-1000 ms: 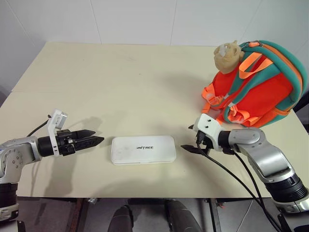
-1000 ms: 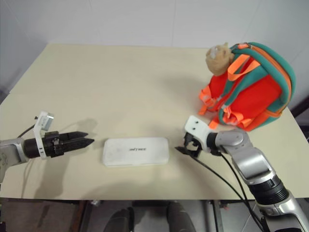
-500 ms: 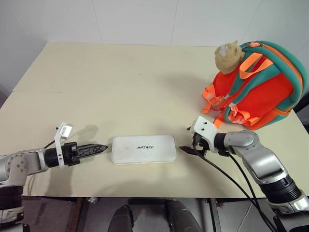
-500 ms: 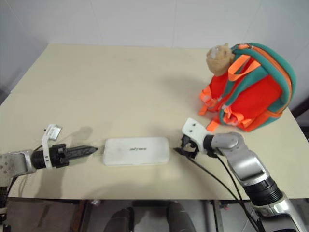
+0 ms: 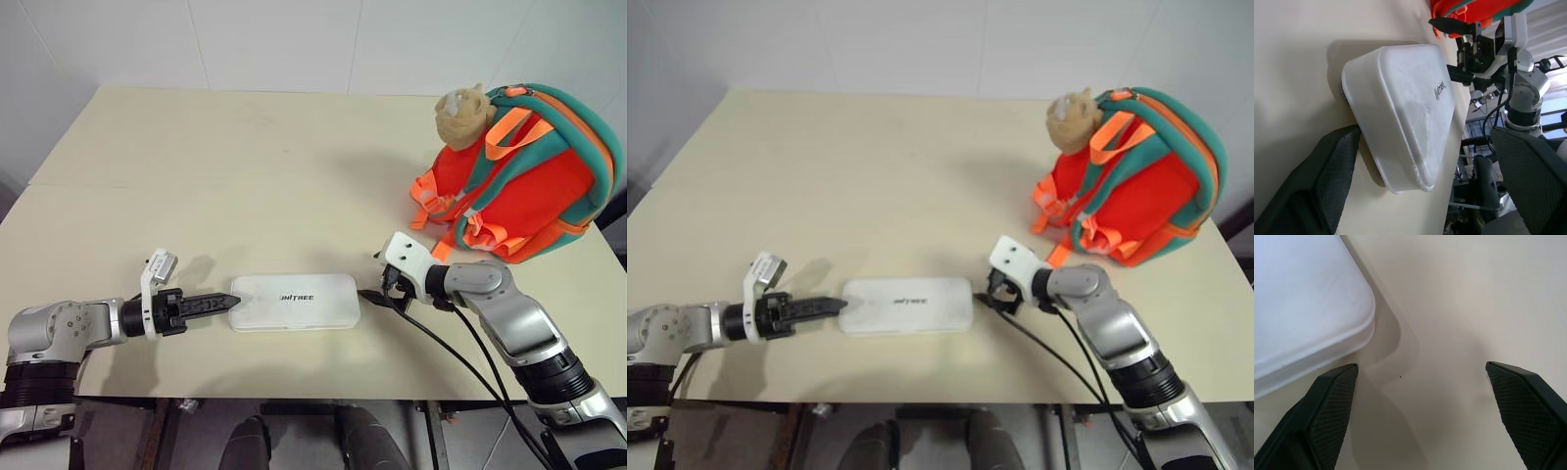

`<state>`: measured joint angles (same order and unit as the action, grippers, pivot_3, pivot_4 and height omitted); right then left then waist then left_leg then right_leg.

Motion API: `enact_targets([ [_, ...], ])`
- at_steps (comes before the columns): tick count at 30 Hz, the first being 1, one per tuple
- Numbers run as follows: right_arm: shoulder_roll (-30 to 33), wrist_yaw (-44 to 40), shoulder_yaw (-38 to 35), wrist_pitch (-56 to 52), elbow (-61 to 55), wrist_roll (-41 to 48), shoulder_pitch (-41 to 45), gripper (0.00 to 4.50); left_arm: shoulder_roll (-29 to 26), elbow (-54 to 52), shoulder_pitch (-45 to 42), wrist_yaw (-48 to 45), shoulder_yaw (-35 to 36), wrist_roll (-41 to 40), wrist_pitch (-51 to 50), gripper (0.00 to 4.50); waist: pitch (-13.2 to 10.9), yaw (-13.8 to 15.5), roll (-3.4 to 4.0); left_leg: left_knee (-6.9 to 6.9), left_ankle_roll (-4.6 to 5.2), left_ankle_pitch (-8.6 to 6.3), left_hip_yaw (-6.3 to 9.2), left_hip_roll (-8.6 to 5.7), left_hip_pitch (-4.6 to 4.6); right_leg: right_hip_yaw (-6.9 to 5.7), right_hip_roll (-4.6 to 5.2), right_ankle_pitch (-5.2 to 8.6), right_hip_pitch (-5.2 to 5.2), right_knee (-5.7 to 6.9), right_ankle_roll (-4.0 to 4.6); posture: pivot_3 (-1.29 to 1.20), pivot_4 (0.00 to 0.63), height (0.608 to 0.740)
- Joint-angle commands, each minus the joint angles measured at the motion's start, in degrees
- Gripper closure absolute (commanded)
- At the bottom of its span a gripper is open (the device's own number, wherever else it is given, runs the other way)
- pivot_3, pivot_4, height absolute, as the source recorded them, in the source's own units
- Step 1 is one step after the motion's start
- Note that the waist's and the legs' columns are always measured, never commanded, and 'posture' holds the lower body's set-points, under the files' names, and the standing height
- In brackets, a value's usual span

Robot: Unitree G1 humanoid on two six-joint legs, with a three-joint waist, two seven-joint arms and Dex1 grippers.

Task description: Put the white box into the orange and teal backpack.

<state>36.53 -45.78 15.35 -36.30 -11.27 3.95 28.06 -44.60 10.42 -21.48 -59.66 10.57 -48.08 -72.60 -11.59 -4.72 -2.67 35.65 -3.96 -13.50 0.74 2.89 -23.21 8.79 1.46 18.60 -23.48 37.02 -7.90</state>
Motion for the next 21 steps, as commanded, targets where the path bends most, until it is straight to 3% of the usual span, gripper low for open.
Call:
enact_targets([
  [1, -0.1, 0.1, -0.6, 0.8, -0.9, -0.3, 0.3, 0.06, 0.8, 2.3, -1.4, -0.6, -1.5, 0.9, 0.5, 0.00, 0.0, 0.1, 0.00, 0.01, 0.00, 0.00, 0.01, 0.00, 0.00, 0.00, 0.00, 0.00, 0.00, 0.00, 0.00, 0.00, 0.150, 0.740],
  [21, -0.6, -0.9, -1.1, 2.7, -0.8, -0.6, 0.5, 0.06, -0.2, 5.0, -8.1, -10.4, -11.9, 6.8, 3.0, 0.00, 0.0, 0.2, 0.01, 0.20, 0.01, 0.02, 0.06, -0.06, -0.02, -0.01, 0.02, -0.02, 0.11, 0.00, -0.03, 0.00, 0.150, 0.740],
])
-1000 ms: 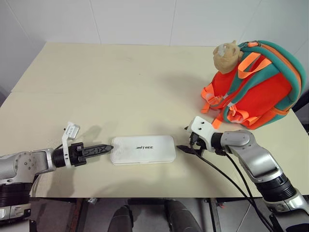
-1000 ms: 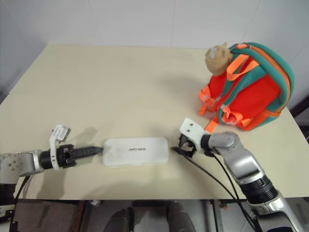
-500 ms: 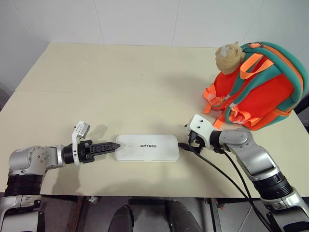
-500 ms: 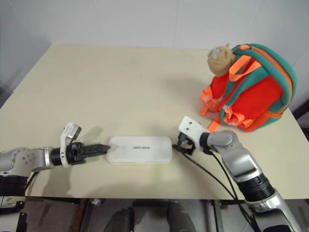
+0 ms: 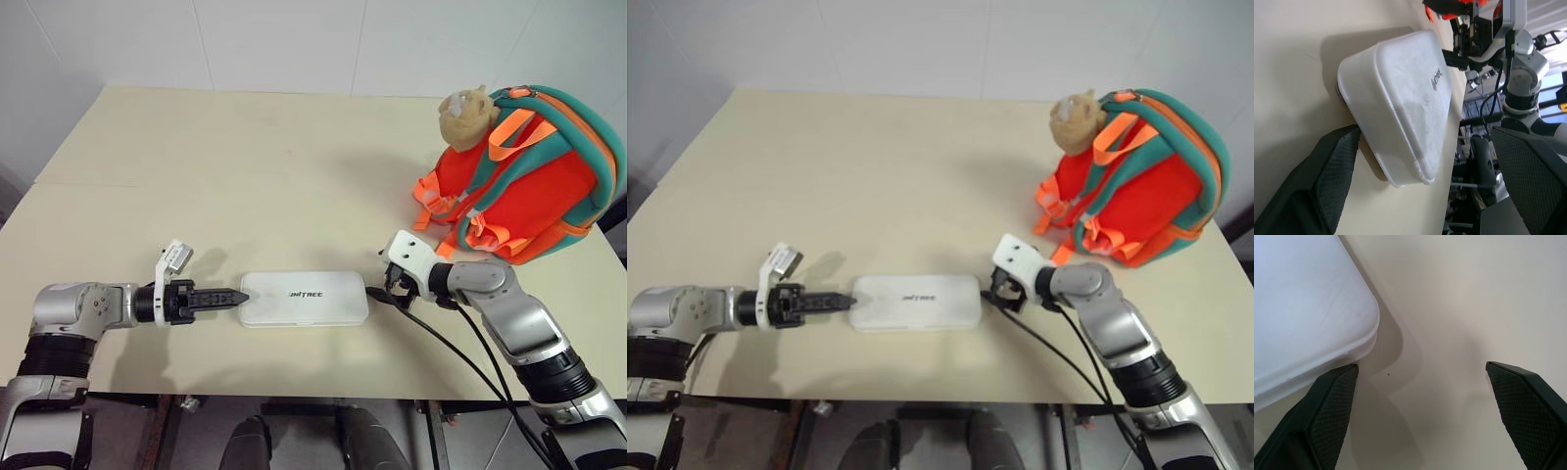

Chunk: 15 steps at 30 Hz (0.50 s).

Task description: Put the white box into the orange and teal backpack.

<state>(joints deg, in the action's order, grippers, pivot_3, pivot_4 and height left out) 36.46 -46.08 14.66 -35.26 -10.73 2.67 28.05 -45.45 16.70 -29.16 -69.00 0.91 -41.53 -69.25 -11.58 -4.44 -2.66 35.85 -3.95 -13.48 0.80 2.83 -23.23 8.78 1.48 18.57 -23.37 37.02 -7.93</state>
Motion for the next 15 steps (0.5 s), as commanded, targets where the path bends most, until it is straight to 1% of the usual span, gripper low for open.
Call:
enact_targets([
  [1, -0.6, -0.6, -0.5, 1.7, -1.3, 0.7, 0.5, 0.06, 0.3, -1.8, 0.0, -1.0, -3.0, 0.9, 0.0, 0.00, 0.0, -0.1, 0.00, -0.01, 0.00, 0.00, 0.00, 0.00, -0.01, 0.00, 0.00, 0.00, -0.01, 0.00, -0.01, 0.00, 0.150, 0.740],
  [4, -0.6, -0.7, -0.6, 1.9, -1.5, 0.6, 0.1, 0.06, -0.8, -3.0, 0.6, 0.0, -4.8, 2.7, 0.2, 0.00, 0.0, -0.1, 0.00, -0.06, 0.00, -0.01, 0.00, 0.00, -0.02, 0.00, 0.00, -0.01, -0.02, -0.02, -0.03, 0.00, 0.150, 0.740],
  [7, -0.7, -0.8, -0.7, 2.1, -1.7, 0.7, -0.1, 0.06, -0.8, -4.0, 0.3, 0.3, -3.1, 1.8, -0.4, 0.00, 0.0, -0.1, 0.00, -0.16, 0.00, -0.01, 0.00, 0.00, -0.01, 0.00, 0.00, 0.00, -0.05, -0.04, -0.02, 0.00, 0.150, 0.740],
  [10, -1.0, -0.8, -0.4, 2.4, -1.4, 0.7, 0.0, 0.06, 0.4, -2.8, -0.9, 1.7, -1.4, 1.7, 0.2, 0.00, 0.0, -0.1, 0.00, -0.18, 0.00, -0.01, 0.00, 0.00, -0.02, 0.00, 0.00, 0.00, -0.07, -0.05, -0.02, 0.00, 0.150, 0.740],
  [15, -1.3, -1.0, -0.3, 2.8, -0.8, 0.7, 0.4, 0.06, 1.6, -2.0, -1.6, 1.9, -0.9, 1.3, 0.0, 0.00, 0.0, -0.1, 0.00, -0.12, 0.00, 0.00, 0.01, 0.00, -0.01, 0.00, 0.00, -0.02, -0.06, -0.01, -0.05, 0.00, 0.150, 0.740],
])
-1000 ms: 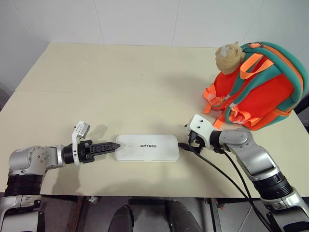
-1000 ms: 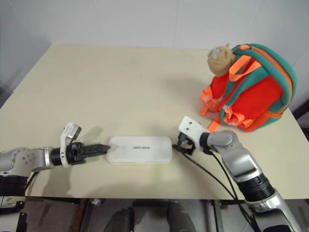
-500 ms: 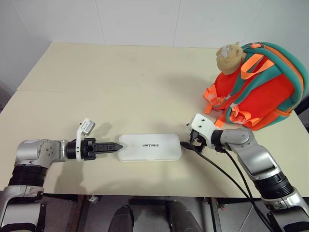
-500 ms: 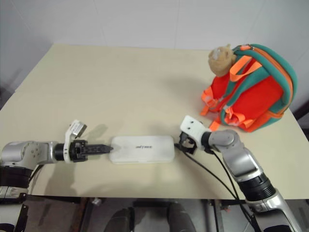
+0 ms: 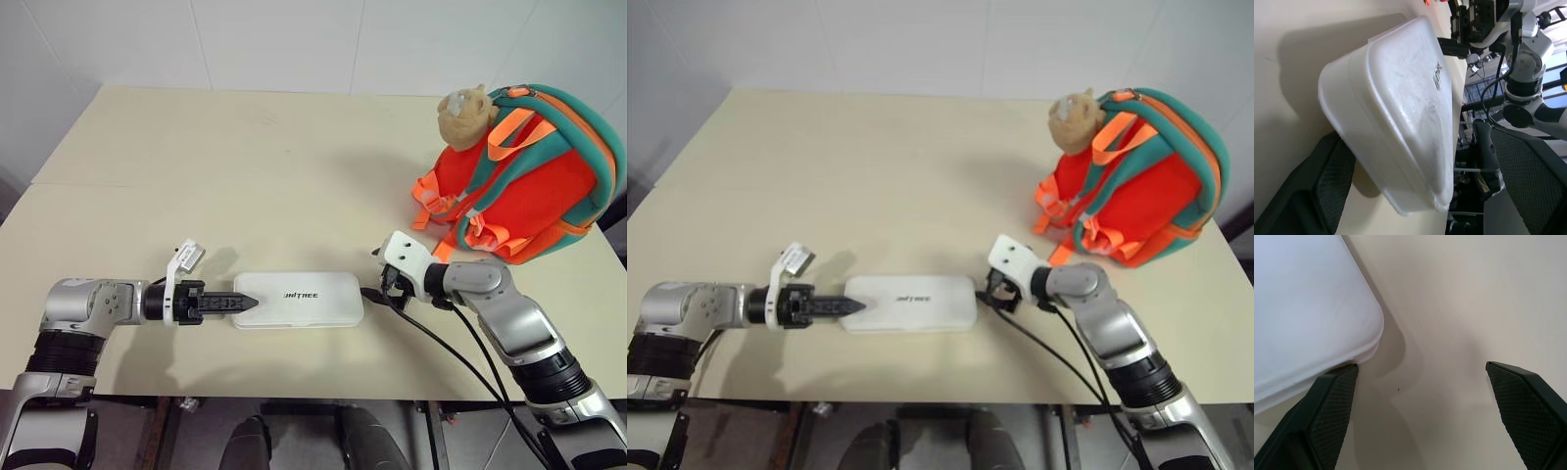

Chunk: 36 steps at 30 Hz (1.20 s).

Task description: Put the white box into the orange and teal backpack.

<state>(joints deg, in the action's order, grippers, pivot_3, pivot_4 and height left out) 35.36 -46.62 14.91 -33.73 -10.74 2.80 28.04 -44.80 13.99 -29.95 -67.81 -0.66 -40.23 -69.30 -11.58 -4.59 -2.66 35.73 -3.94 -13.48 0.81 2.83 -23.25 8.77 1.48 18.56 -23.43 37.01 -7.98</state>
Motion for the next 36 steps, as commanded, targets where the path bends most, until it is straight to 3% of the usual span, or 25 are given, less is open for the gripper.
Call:
enact_targets([
  [1, -0.2, -0.5, -0.7, 1.3, -0.7, 0.5, 0.5, 0.06, 1.3, 1.4, -1.1, 0.8, 1.0, 0.0, 0.2, 0.00, 0.0, 0.0, 0.00, 0.01, 0.00, 0.00, 0.00, 0.00, 0.00, 0.00, 0.00, -0.01, 0.00, 0.00, -0.01, 0.00, 0.150, 0.740],
  [2, -0.2, -0.5, -0.7, 1.3, -0.7, 0.5, 0.5, 0.06, 1.6, 1.8, -1.3, 0.9, 1.2, -0.1, 0.2, 0.00, 0.0, 0.1, 0.00, 0.03, 0.00, 0.00, 0.00, 0.00, 0.00, 0.00, 0.00, -0.01, 0.01, 0.00, -0.02, 0.00, 0.150, 0.740],
  [5, -0.1, -0.5, -0.9, 1.4, -0.6, 0.5, 0.5, 0.00, 2.8, 3.4, -2.5, 1.2, 2.5, -0.9, -0.7, 0.56, 0.0, 0.0, 0.00, 0.06, 0.00, 0.00, 0.00, 0.00, -0.02, 0.00, 0.00, -0.02, 0.01, 0.00, -0.03, 0.00, 0.150, 0.740],
  [11, 0.1, -0.3, -1.6, 0.9, -1.6, 0.9, -0.2, 0.00, 3.6, 4.9, -3.4, 1.1, 3.1, -1.3, -1.4, 2.45, 0.0, -0.2, 0.00, -0.04, 0.00, 0.00, 0.01, 0.00, -0.05, 0.00, 0.00, 0.00, -0.05, -0.03, -0.01, 0.00, 0.150, 0.740],
  [14, 0.1, -0.2, -2.2, 0.6, -2.0, 1.1, -0.5, 0.00, 3.8, 5.4, -3.8, 1.1, 4.1, -1.8, -1.9, 3.16, 0.0, -0.1, 0.00, -0.07, 0.00, 0.00, 0.03, 0.00, -0.05, -0.05, 0.00, 0.01, -0.05, -0.03, 0.00, 0.00, 0.150, 0.740],
  [19, -0.9, 1.9, -6.1, -1.2, -4.4, 3.3, -1.3, 0.00, 4.5, 5.7, -4.2, 3.4, 8.6, -4.0, -3.2, 3.21, 0.0, -0.1, 0.00, -0.07, 0.00, 0.00, 0.03, 0.00, -0.05, -0.04, 0.00, 0.00, -0.05, -0.02, 0.00, 0.00, 0.150, 0.740],
  [26, -5.2, 6.8, -20.1, -6.1, -16.4, 13.6, -7.6, 0.00, 7.8, 2.6, -2.4, 10.9, 21.0, -9.8, -8.8, 3.21, 0.0, 0.1, 0.00, -0.15, -0.02, -0.01, 0.11, 0.01, -0.09, -0.07, 0.01, 0.01, -0.07, -0.05, -0.01, 0.00, 0.150, 0.740],
  [32, -8.4, 12.2, -33.6, -6.4, -25.0, 20.0, -17.2, 0.00, 14.6, -2.2, -1.2, 22.3, 33.1, -15.9, -13.8, 3.21, 0.0, 0.5, -0.01, -0.18, -0.03, -0.02, 0.16, 0.00, -0.08, -0.12, 0.04, 0.03, -0.01, -0.10, -0.03, 0.00, 0.150, 0.740],
  [36, -8.1, 13.5, -40.2, -3.6, -23.2, 23.0, -18.9, 0.00, 18.7, -6.1, 0.0, 28.3, 37.1, -18.7, -16.0, 3.21, 0.0, 0.6, -0.01, -0.13, -0.04, -0.01, 0.13, -0.01, -0.06, -0.09, 0.04, 0.00, 0.00, -0.08, -0.07, 0.00, 0.150, 0.740],
])
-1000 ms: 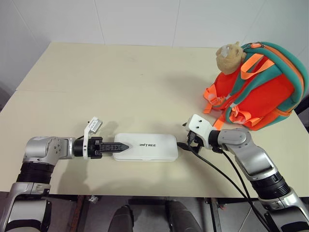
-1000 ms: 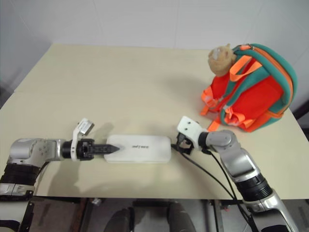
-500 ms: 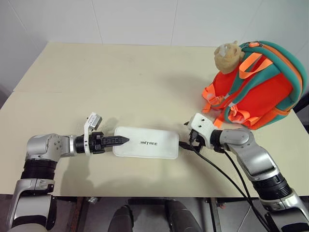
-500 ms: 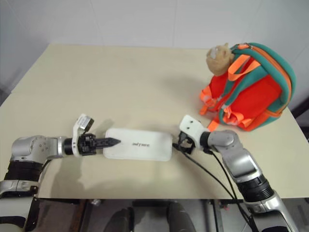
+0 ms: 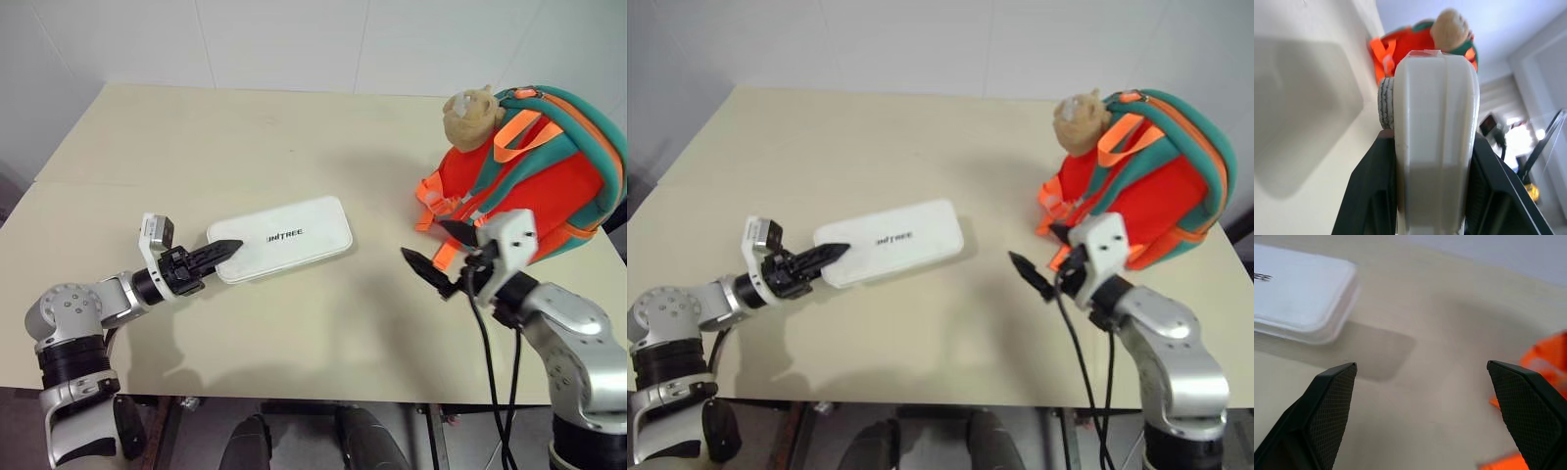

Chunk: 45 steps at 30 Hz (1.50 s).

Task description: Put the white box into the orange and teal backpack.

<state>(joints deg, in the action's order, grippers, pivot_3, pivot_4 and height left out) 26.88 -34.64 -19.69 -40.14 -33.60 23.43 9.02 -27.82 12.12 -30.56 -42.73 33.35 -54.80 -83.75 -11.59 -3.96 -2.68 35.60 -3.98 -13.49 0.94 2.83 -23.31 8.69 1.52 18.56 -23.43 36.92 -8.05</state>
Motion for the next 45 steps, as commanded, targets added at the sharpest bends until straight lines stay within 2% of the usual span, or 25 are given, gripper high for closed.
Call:
enact_targets([
  [1, 0.9, 2.0, -6.8, 3.7, 1.3, 2.2, 0.6, 0.00, 2.6, -5.1, 0.8, 4.4, 3.7, -4.8, -2.0, 3.21, 0.0, -0.1, 0.00, 0.01, 0.00, 0.01, -0.02, -0.01, 0.03, 0.02, 0.00, -0.02, 0.03, 0.00, -0.02, 0.00, 0.150, 0.740],
  [4, 2.4, 2.8, -8.1, 6.1, 6.8, 1.4, 2.9, 0.00, 4.3, -6.8, 1.1, 7.3, 4.7, -6.3, -2.8, 3.21, 0.0, -0.5, 0.00, 0.06, -0.01, 0.03, -0.03, -0.02, 0.07, 0.03, 0.00, -0.05, 0.06, 0.01, -0.04, 0.00, 0.150, 0.740],
  [8, 4.4, 2.2, -6.4, 10.1, 17.2, 0.0, 8.0, 0.00, 5.5, -7.4, 0.7, 10.2, 5.0, -8.0, -2.9, 3.21, 0.0, -0.8, 0.00, 0.06, 0.01, 0.05, -0.09, -0.03, 0.09, 0.09, 0.00, -0.07, 0.06, -0.01, -0.04, 0.00, 0.150, 0.740],
  [16, 4.3, 0.9, -0.3, 20.0, 37.2, -3.2, 19.6, 0.00, 5.3, -8.7, 2.0, 13.5, 5.6, -11.1, -2.2, 3.21, 0.0, -0.9, 0.01, -0.01, -0.02, 0.05, -0.11, -0.03, 0.06, 0.13, -0.02, -0.08, 0.02, -0.06, -0.07, 0.00, 0.150, 0.740],
  [24, 2.9, 2.1, 2.7, 26.9, 52.3, -4.8, 29.2, 0.00, 5.1, -11.4, 4.7, 16.9, 6.6, -15.0, -1.5, 3.21, 0.0, -1.0, 0.01, -0.04, -0.03, 0.04, -0.13, -0.02, 0.05, 0.14, -0.01, -0.08, 0.01, -0.09, -0.08, 0.00, 0.150, 0.740],
  [27, 2.7, 3.3, 2.4, 28.5, 54.3, -4.8, 30.7, 0.63, 5.2, -12.6, 6.0, 18.3, 6.8, -16.9, -1.0, 3.21, 0.0, -1.0, 0.01, -0.01, -0.03, 0.04, -0.12, -0.02, 0.05, 0.14, -0.01, -0.08, 0.02, -0.07, -0.09, 0.00, 0.150, 0.740],
  [38, 2.1, 3.9, 2.7, 24.7, 46.9, -1.9, 29.1, 4.39, 4.0, -14.1, 10.2, 22.9, 6.0, -23.4, 2.4, 3.21, 0.0, -1.0, 0.01, -0.01, -0.04, 0.04, -0.12, -0.02, 0.06, 0.15, -0.02, -0.09, 0.01, -0.04, -0.09, 0.00, 0.150, 0.740],
  [39, 1.9, 3.9, 2.7, 23.7, 45.4, -1.2, 28.8, 4.50, 3.7, -13.9, 10.3, 22.9, 5.8, -23.6, 2.7, 3.21, 0.0, -1.1, 0.02, -0.01, -0.04, 0.04, -0.12, -0.02, 0.05, 0.15, -0.02, -0.09, 0.01, -0.05, -0.09, 0.00, 0.150, 0.740],
  [45, 0.9, 3.0, 4.2, 15.5, 33.5, 4.1, 25.7, 4.50, 0.9, -11.7, 9.8, 22.3, 4.4, -23.6, 5.0, 3.21, 0.0, -0.9, 0.02, -0.05, -0.04, 0.04, -0.11, -0.02, 0.03, 0.14, -0.02, -0.08, -0.01, -0.09, -0.08, 0.00, 0.150, 0.740],
])
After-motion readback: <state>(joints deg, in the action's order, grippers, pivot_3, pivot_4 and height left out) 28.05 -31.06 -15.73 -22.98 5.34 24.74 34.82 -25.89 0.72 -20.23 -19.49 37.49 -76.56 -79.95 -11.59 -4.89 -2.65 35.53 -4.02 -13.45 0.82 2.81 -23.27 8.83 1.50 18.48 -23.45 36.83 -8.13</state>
